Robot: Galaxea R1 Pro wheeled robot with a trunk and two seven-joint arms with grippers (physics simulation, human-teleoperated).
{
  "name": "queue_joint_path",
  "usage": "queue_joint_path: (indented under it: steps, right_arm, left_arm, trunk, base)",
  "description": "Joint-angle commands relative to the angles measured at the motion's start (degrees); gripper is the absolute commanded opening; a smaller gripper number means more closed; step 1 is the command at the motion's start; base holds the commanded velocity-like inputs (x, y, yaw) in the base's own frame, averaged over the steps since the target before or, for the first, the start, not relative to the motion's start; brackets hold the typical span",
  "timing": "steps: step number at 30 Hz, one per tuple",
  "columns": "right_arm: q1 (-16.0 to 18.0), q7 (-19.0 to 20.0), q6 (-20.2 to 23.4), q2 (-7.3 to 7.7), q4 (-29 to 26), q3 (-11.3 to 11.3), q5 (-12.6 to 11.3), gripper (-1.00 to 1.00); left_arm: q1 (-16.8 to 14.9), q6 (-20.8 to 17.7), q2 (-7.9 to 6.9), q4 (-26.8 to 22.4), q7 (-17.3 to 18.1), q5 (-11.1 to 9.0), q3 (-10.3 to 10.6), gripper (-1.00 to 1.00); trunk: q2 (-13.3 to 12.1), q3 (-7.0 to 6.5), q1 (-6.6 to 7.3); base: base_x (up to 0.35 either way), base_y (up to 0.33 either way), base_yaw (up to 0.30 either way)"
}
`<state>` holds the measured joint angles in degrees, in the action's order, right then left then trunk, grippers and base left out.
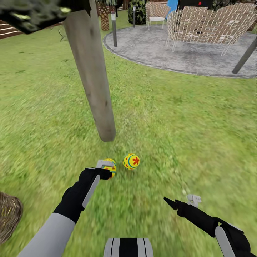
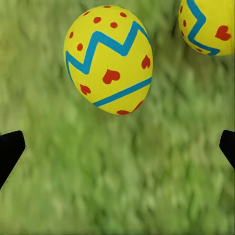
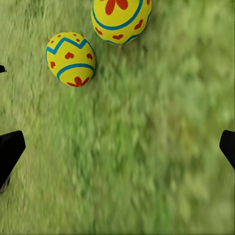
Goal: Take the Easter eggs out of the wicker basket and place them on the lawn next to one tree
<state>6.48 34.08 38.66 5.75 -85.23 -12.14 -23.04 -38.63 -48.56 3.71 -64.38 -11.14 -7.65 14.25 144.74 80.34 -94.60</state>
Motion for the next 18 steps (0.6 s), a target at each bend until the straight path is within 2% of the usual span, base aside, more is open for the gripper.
queue_joint_path:
  steps: [1, 4, 8, 18]
  right_arm:
    - [0.03, -0.04, 0.39, -0.02, -0.02, -0.09, -0.25, 1.0]
    - [0.03, -0.25, 0.39, -0.03, -0.02, -0.08, -0.25, 1.0]
    - [0.03, -0.42, 0.43, -0.03, -0.02, -0.07, -0.23, 1.0]
    - [0.03, -0.5, 0.45, -0.03, 0.05, -0.07, -0.16, 1.0]
  left_arm:
    - [-0.02, -0.2, -0.01, -0.05, -0.55, -0.61, 0.08, 1.0]
    - [-0.03, -0.21, -0.01, -0.05, -0.55, -0.61, 0.08, 1.0]
    - [-0.03, -0.21, -0.01, -0.05, -0.55, -0.57, 0.08, 1.0]
    - [-0.04, -0.21, -0.01, 0.3, -0.55, -0.6, 0.07, 1.0]
  trunk:
    - [0.0, -0.19, 0.03]
    - [-0.04, -0.85, 0.11]
    - [-0.09, -1.74, 0.22]
    - [-0.23, -3.96, 0.47]
  base:
    - [-0.01, 0.0, 0.0]
    - [-0.006, 0.0, 0.014]
    - [-0.002, 0.0, 0.143]
    - [0.0, 0.0, 0.268]
